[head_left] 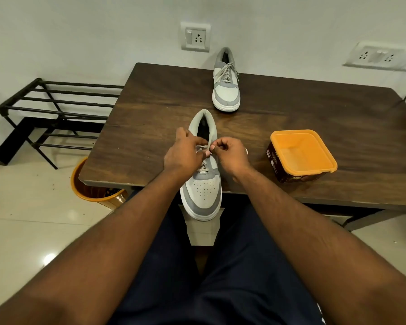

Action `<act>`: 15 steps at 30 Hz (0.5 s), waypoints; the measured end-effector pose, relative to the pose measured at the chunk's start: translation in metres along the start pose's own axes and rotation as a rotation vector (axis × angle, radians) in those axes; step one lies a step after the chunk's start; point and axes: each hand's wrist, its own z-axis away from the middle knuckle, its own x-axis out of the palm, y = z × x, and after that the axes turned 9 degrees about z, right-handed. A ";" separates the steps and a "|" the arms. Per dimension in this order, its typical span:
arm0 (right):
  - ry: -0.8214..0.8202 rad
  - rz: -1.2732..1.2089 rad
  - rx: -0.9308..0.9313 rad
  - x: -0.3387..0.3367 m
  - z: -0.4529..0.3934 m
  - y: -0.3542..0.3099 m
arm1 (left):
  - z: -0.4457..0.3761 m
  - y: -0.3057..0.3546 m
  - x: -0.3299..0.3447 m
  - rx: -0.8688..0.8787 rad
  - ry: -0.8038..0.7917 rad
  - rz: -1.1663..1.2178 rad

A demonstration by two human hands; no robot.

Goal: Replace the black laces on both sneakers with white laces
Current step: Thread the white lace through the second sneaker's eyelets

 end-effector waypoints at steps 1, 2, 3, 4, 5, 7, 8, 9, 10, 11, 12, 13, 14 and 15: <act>-0.023 0.080 -0.036 -0.003 -0.003 -0.001 | 0.002 -0.002 0.000 0.020 0.020 -0.003; -0.045 0.161 -0.081 -0.008 -0.008 -0.004 | 0.004 -0.005 0.000 0.048 0.044 -0.010; -0.042 0.244 -0.116 -0.015 -0.014 -0.007 | 0.006 -0.007 0.001 0.076 0.065 -0.026; 0.005 0.306 -0.136 -0.024 -0.022 -0.011 | 0.007 -0.009 0.002 0.100 0.079 -0.044; 0.081 0.343 -0.141 -0.035 -0.030 -0.016 | 0.008 -0.012 0.003 0.115 0.087 -0.056; 0.266 0.330 -0.115 -0.061 -0.050 -0.031 | 0.009 -0.014 0.006 0.130 0.106 -0.065; 0.364 0.277 -0.092 -0.074 -0.060 -0.039 | 0.010 -0.015 0.008 0.138 0.120 -0.062; 0.452 0.194 -0.065 -0.086 -0.068 -0.048 | 0.011 -0.016 0.009 0.149 0.133 -0.055; 0.516 0.092 -0.038 -0.094 -0.075 -0.057 | 0.012 -0.018 0.010 0.157 0.144 -0.042; 0.550 -0.017 -0.002 -0.100 -0.077 -0.068 | 0.014 -0.020 0.011 0.166 0.150 -0.030; 0.567 -0.114 0.022 -0.102 -0.080 -0.076 | 0.015 -0.022 0.013 0.176 0.154 -0.023; 0.561 -0.181 0.048 -0.101 -0.080 -0.082 | 0.016 -0.024 0.015 0.186 0.154 -0.018; 0.520 -0.209 0.081 -0.097 -0.077 -0.085 | 0.017 -0.026 0.016 0.195 0.154 -0.012; 0.428 -0.202 0.128 -0.090 -0.070 -0.086 | 0.017 -0.027 0.018 0.202 0.154 -0.006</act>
